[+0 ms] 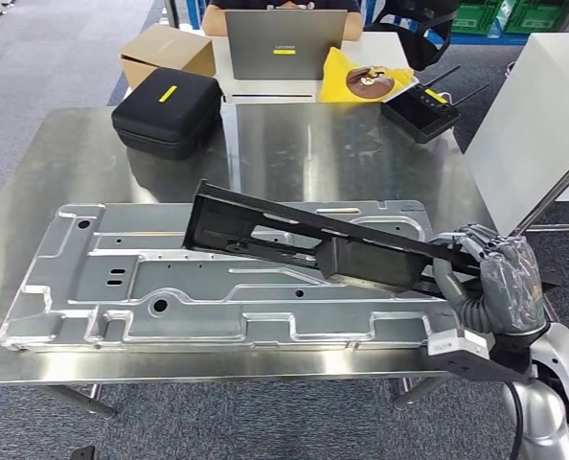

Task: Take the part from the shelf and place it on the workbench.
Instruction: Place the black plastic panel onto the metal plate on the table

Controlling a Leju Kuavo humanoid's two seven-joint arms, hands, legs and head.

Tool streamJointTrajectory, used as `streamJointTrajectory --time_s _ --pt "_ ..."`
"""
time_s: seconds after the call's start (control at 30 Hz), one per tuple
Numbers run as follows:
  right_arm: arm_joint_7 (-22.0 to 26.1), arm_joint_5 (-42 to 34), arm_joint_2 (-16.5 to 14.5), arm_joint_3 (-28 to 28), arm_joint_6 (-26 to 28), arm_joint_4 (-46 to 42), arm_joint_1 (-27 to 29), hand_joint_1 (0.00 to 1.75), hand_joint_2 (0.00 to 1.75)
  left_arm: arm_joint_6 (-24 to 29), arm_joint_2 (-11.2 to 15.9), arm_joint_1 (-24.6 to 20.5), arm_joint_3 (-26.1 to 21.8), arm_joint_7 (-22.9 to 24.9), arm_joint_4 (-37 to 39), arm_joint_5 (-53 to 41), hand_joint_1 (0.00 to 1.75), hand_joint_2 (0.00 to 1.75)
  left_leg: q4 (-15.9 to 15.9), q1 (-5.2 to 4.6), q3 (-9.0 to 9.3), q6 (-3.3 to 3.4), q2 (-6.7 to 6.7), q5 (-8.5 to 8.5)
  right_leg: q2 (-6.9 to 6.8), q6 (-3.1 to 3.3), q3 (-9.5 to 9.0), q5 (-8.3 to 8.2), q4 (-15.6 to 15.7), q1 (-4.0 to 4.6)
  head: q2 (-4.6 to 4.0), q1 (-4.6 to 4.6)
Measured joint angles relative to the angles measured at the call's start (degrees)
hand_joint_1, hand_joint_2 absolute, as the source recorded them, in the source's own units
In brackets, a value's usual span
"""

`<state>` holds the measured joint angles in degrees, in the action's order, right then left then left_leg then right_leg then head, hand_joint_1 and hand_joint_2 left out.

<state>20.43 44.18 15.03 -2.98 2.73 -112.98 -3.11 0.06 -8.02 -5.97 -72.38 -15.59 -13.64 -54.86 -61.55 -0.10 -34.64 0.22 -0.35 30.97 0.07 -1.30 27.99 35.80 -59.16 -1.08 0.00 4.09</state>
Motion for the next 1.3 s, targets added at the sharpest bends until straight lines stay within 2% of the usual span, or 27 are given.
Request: streamJointTrajectory --time_s 0.3,0.4,0.67,1.0,1.3 --pt "-4.4 8.4 3.8 -0.9 0.2 7.6 -7.5 1.75 1.75 -0.5 0.0 0.0 1.3 -1.1 0.0 -1.5 0.00 1.75 0.0 -0.02 0.02 0.02 -0.01 -0.02 0.00 -0.01 -0.05 -0.01 0.0 -0.01 0.00 -0.01" --pt "-5.7 10.0 5.6 -1.6 -0.2 11.7 -11.5 1.75 1.75 -0.6 0.0 -0.1 1.7 -1.1 0.0 -2.1 0.00 1.75 0.0 -0.02 0.02 0.02 -0.01 -0.02 0.00 -0.01 -0.03 -0.01 0.0 -0.01 0.00 -0.02" --pt "-6.6 13.4 8.6 -3.5 -0.3 22.6 -20.8 1.75 1.75 -0.7 0.0 -0.5 2.8 -1.0 0.0 -3.3 0.00 1.75 0.0 -0.01 0.03 0.01 -0.04 -0.03 -0.03 -0.01 -0.05 -0.01 0.0 0.00 0.00 -0.02" --pt "-7.2 18.1 8.8 -7.8 0.2 31.9 -27.5 1.75 1.75 -0.7 -0.1 -1.0 3.9 -0.8 0.0 -4.2 0.00 1.75 0.0 0.00 0.03 0.01 -0.04 -0.03 -0.03 -0.01 -0.05 -0.01 0.0 0.03 0.00 -0.02" --pt "-7.9 19.6 5.2 -13.7 0.3 36.0 -31.3 1.75 1.75 -0.5 -0.4 -1.1 4.5 -0.4 0.0 -4.8 0.00 1.75 0.0 0.02 0.02 0.01 -0.04 -0.03 -0.02 -0.01 -0.05 0.00 0.0 0.06 0.00 -0.02"
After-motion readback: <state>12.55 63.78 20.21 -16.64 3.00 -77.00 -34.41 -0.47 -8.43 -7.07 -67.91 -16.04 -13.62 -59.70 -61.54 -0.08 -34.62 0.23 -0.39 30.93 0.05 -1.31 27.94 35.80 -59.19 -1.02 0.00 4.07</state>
